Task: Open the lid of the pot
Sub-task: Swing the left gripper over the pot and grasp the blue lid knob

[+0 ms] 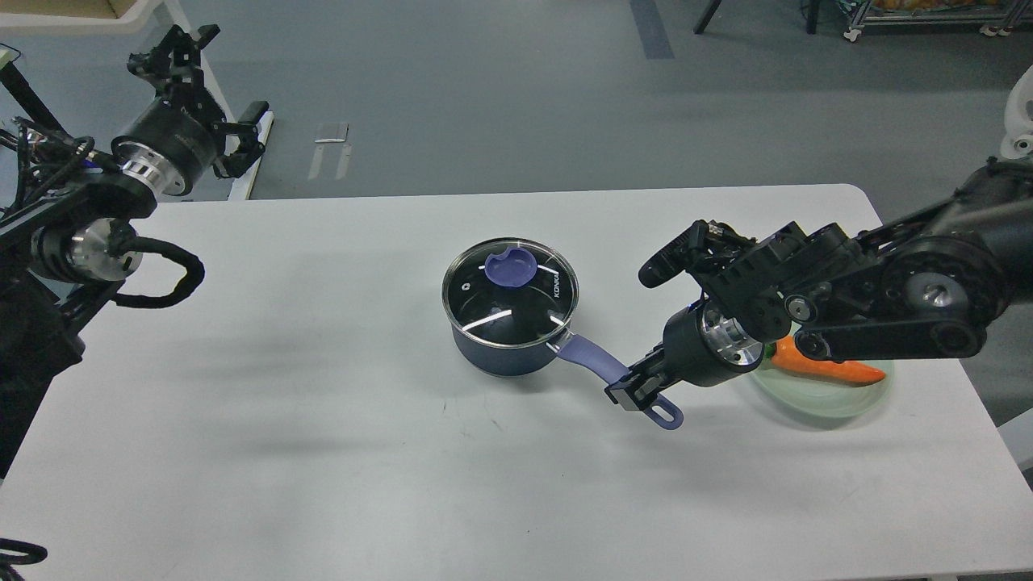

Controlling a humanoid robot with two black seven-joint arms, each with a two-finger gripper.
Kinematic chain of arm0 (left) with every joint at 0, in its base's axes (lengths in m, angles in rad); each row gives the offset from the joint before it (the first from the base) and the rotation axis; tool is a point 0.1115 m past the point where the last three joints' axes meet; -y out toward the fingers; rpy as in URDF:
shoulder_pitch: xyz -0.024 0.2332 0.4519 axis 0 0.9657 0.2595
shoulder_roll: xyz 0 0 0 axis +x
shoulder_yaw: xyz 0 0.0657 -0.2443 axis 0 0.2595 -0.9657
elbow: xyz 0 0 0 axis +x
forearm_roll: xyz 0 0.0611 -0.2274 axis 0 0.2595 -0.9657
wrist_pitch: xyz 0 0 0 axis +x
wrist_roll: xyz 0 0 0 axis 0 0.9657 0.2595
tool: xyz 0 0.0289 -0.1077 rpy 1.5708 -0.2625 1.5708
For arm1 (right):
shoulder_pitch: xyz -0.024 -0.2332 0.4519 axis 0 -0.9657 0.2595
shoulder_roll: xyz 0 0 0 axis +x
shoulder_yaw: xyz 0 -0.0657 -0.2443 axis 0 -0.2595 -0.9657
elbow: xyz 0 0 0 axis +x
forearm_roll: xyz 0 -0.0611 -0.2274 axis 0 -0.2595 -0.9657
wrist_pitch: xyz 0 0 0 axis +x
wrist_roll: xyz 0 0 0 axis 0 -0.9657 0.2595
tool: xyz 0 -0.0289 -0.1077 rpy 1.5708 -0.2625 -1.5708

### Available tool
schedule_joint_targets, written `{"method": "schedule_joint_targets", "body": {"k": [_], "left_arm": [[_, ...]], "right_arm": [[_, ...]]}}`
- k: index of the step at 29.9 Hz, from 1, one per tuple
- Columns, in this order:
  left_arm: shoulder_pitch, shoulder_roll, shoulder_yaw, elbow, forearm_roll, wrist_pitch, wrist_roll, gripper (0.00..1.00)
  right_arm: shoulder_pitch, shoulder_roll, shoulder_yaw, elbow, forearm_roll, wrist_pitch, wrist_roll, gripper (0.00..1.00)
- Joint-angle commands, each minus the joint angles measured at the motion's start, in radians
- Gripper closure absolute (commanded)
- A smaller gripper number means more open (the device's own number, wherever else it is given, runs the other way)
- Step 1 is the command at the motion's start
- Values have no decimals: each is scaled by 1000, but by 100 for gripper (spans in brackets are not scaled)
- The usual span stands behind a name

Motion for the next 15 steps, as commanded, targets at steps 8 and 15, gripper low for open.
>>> {"method": "schedule_joint_targets", "body": {"k": [8,15], "left_arm": [[-167,-10,79,-99,431,9,0,1],[-247,-65,203,-173,873,7,-13,1]], "right_arm": [[8,14,2,-6,8,1,0,76],[8,11,2,-6,28,1,0,76]]}}
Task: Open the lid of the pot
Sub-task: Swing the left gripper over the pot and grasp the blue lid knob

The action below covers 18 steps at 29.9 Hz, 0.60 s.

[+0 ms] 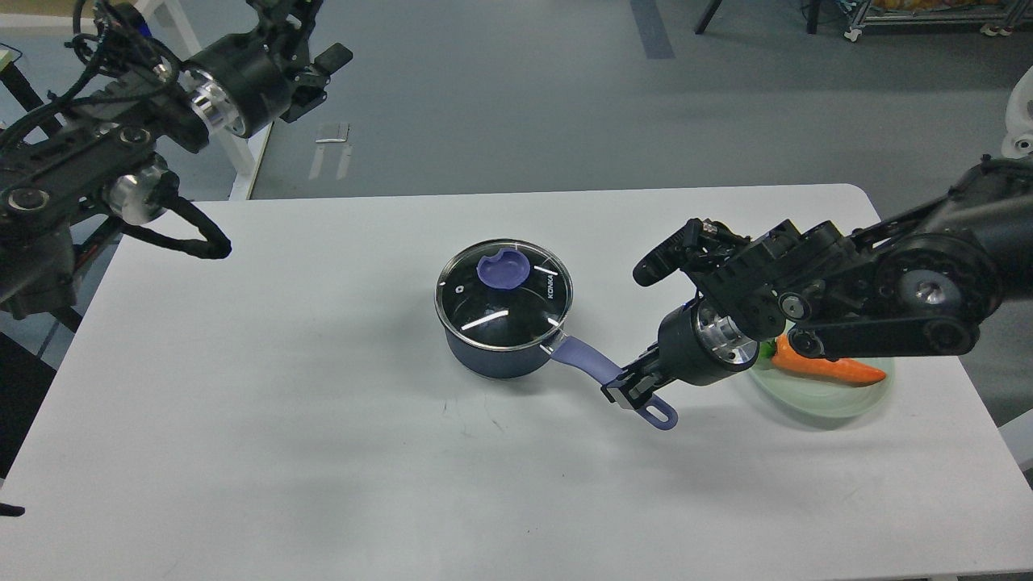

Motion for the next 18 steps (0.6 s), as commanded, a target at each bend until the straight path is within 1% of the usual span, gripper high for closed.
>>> {"method": "schedule_joint_targets", "body": {"k": [1,4,6,10,13,16,18], "left_arm": [[-16,-26,35,-67,260,1,-4,1],[-13,-29,38,-150,446,16,-4,2],[-13,-42,47,-175,570,48,-4,3],[-10,-78,105,-166,793,116,-6,4],[-10,-102,199,-166,909,192,-6,4],[-18,-127,297,-163,943,261,-4,5],[-18,-130,332,-152,945,291,-3,5]], "right_arm": [[0,-6,0,0,4,0,0,76],[0,-8,0,1,6,0,0,76],[0,-8,0,1,6,0,0,76],[2,-2,0,1,6,1,0,76],[6,0,1,1,6,1,0,76],[5,0,1,1,4,1,0,76],[5,1,1,1,4,1,0,76]]}}
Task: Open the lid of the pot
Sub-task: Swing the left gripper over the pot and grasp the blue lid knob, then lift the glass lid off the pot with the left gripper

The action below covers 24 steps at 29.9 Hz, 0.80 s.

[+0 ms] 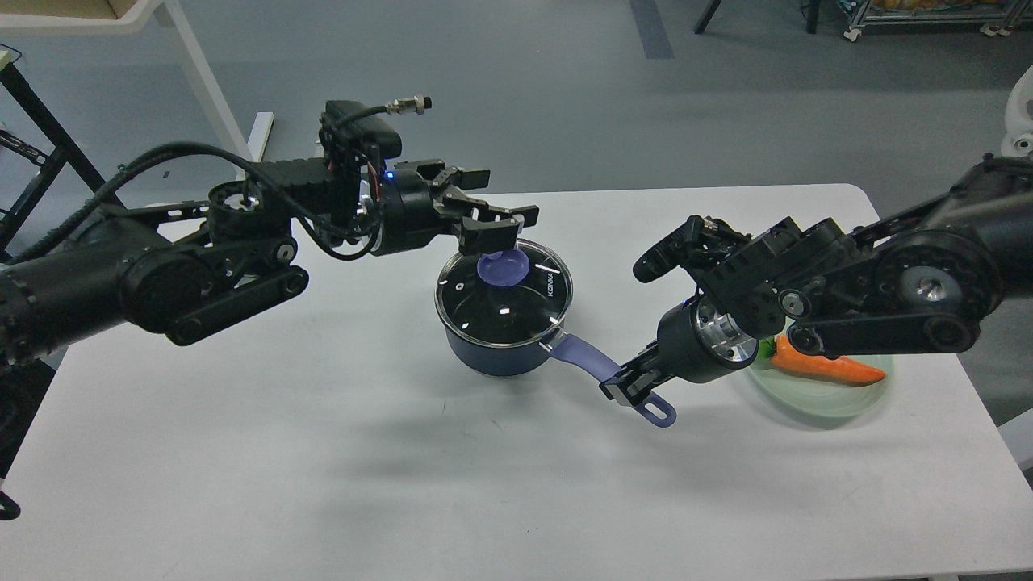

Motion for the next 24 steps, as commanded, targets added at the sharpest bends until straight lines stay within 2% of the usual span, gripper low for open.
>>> {"method": "schedule_joint_targets", "body": {"k": [1,9,19,22,24], "left_arm": [[-5,-12,72,22,14,56,3,5],[15,-70,124,93,14,83,5,5],[32,-70,199,102,12,134,0,5],[41,-70,201,104,12,137,0,11],[41,-70,201,104,14,139,-1,20]], "right_arm": [[-1,1,0,0,-2,0,0,76],[-1,7,0,0,-2,0,0,76],[0,9,2,0,-3,3,0,76],[2,7,0,0,-2,3,0,76],[4,7,2,0,-3,1,0,76]]}}
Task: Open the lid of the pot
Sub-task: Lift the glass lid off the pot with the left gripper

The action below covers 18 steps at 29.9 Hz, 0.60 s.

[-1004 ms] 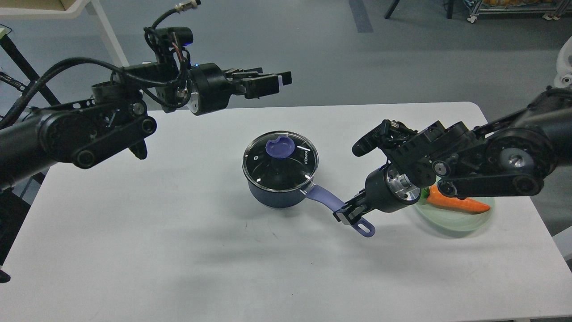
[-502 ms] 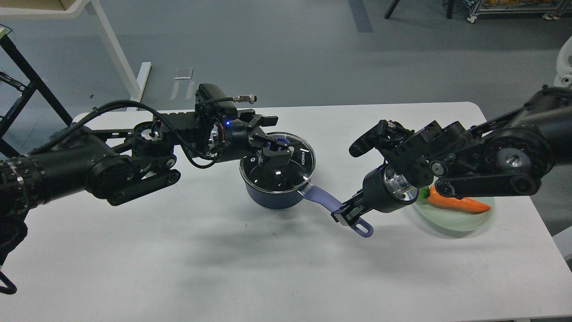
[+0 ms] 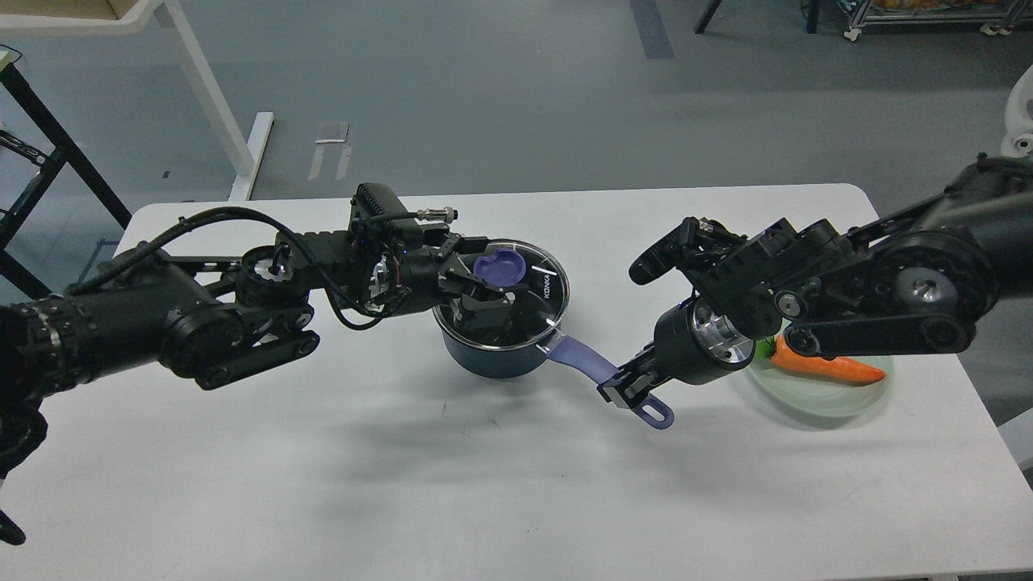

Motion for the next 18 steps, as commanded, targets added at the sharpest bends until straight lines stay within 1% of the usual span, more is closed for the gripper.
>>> {"method": "schedule_joint_targets", "body": {"k": [1,7,9,11,15,18], "left_arm": [[3,2,0,0,1,2,-1,23],[0,2,0,0,1,2,-9,49],[0,3,-1,0,1,2,-9,54],[-4,11,-3,-1,0,2,-9,58],[-16,43,-20,-21,-11,7,-16,59],[-49,136,-29,-70,-12,22,-50,59]], "right_arm": [[2,1,1,0,1,0,0,76],[5,1,1,-2,1,0,0,76],[7,1,3,-2,1,-1,0,76],[7,1,3,-2,1,-1,0,76],[5,1,7,-11,1,-1,0,75],[5,1,7,-12,1,-1,0,75]]}}
